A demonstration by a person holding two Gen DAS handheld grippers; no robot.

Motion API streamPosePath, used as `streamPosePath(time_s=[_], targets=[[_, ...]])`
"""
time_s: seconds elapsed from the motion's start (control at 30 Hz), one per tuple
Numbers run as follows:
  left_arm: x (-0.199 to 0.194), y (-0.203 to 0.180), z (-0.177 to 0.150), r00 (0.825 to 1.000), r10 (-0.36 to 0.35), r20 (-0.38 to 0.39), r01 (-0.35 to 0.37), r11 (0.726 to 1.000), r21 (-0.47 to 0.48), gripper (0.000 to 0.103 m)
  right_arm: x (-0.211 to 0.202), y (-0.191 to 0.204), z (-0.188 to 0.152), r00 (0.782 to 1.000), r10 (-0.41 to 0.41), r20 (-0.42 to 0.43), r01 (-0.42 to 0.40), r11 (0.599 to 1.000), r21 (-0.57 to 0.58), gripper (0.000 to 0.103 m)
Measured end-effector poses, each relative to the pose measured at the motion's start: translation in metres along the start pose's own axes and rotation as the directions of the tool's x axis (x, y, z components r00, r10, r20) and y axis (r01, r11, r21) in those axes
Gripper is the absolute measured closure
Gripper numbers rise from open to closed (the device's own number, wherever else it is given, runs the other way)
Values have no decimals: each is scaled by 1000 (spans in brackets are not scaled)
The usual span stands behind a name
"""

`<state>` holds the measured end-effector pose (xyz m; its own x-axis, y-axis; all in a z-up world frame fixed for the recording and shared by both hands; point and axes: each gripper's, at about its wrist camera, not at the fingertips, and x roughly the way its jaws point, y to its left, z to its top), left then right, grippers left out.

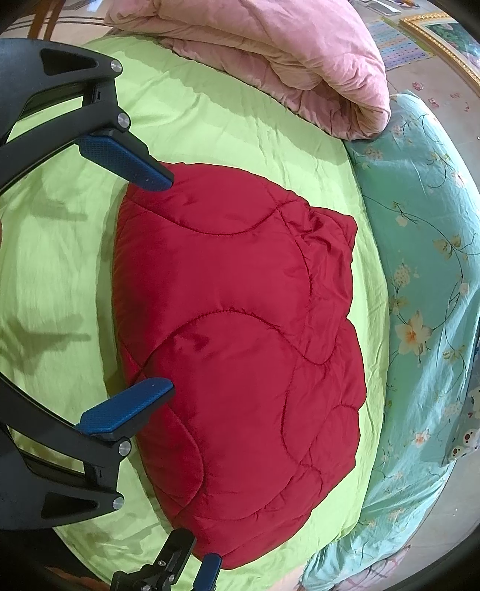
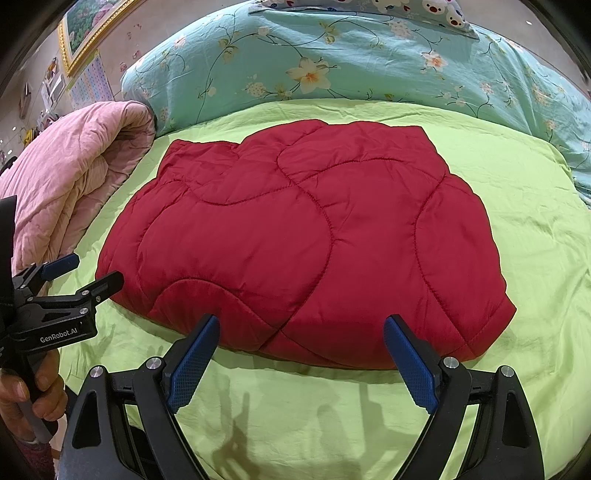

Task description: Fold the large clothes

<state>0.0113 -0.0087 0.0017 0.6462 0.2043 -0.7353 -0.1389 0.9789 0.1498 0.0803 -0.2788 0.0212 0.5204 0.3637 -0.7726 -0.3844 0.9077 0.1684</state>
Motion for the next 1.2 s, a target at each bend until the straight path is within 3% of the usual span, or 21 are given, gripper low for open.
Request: streamPosePath(time_s=[1.2], targets=[[-1, -4, 8, 1000, 11, 11, -12, 1000, 12, 2, -3, -3, 7, 1000, 9, 10, -9, 1000, 1, 12]])
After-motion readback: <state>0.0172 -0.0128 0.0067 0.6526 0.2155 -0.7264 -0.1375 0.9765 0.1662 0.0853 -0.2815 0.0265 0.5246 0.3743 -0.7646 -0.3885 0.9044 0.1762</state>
